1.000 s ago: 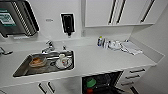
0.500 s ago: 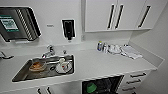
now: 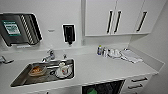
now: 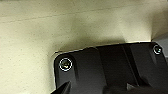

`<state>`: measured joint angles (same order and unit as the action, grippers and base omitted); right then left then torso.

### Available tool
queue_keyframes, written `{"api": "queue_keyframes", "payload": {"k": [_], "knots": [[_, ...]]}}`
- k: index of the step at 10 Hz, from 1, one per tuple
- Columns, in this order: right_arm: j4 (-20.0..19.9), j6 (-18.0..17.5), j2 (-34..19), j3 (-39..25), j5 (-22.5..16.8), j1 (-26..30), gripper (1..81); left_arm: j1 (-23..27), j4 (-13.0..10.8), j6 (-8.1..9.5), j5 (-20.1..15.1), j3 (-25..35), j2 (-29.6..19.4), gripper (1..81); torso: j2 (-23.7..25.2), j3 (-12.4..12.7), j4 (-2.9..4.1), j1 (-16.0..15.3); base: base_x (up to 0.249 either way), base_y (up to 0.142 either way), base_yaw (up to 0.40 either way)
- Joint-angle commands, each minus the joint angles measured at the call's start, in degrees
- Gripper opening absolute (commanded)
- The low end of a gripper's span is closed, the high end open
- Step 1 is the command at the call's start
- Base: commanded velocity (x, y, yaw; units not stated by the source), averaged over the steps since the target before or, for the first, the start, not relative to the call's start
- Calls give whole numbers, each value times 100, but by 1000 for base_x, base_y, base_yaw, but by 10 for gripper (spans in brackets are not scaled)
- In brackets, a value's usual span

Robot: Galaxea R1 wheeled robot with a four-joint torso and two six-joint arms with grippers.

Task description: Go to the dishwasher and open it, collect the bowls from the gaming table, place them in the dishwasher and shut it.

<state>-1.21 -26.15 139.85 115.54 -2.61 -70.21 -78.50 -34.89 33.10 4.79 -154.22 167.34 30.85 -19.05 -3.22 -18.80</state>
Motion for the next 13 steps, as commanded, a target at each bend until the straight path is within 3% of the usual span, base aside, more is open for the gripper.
{"api": "queue_keyframes", "payload": {"k": [1,12,13], "knots": [[156,22,-7,134,-310,177,811,286,26,4,-224,-20,-42,811,560,0,0,-361,0,0,0],[217,13,406,1231,-390,-95,811,286,17,-5,-224,-20,-8,811,2875,13,0,-1799,0,0,0],[113,-55,528,1380,-390,-87,811,294,17,-5,-224,-20,-7,811,2516,15,0,-1563,0,0,0]]}}
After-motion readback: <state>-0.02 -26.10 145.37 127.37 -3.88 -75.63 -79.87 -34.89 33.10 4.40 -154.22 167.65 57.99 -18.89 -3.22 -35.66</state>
